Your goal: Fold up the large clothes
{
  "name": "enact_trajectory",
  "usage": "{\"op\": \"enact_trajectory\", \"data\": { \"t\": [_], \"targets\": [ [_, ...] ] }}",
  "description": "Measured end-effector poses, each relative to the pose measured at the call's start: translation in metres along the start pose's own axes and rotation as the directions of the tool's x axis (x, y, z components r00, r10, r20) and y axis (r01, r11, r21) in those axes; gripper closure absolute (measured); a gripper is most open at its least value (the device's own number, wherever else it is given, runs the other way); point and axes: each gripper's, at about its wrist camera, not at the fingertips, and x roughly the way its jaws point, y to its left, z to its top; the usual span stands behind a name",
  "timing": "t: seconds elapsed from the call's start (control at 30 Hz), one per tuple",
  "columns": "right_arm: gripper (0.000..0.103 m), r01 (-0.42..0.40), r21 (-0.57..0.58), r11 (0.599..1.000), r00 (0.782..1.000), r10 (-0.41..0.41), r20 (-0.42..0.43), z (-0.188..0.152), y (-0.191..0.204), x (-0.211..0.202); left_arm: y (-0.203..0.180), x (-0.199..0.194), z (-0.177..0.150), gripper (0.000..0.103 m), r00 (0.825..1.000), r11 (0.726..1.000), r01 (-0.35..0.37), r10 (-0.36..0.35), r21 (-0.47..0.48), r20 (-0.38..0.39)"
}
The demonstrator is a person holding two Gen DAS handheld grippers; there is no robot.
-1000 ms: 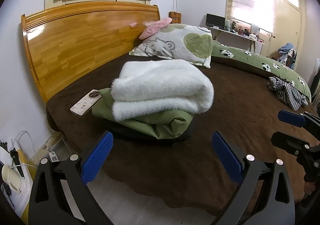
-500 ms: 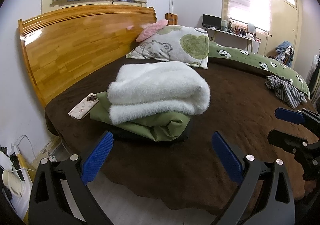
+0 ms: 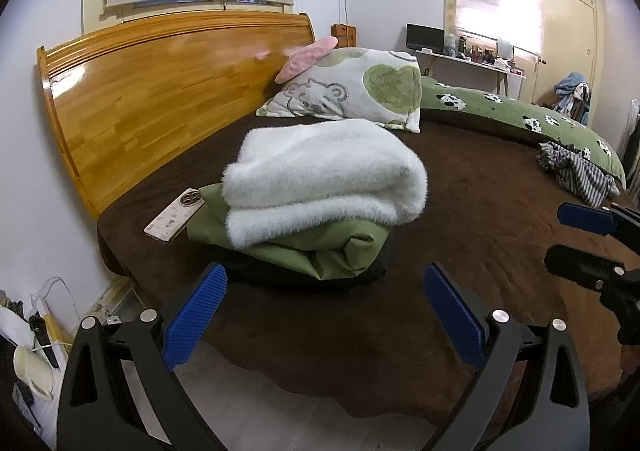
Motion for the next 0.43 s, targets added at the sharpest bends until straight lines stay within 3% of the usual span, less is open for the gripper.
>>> {"op": "enact_trajectory", "data": {
  "t": [0.43],
  "targets": [
    [0.029, 0.001, -0.003, 1.000, 1.000, -0.001, -0.004, -0.0004, -0.0011, -0.0007, 0.0089, -0.0010, 0.0025, 0.006, 1.000, 0.999, 0.002, -0.002, -0.050, -0.001]
  ]
}}
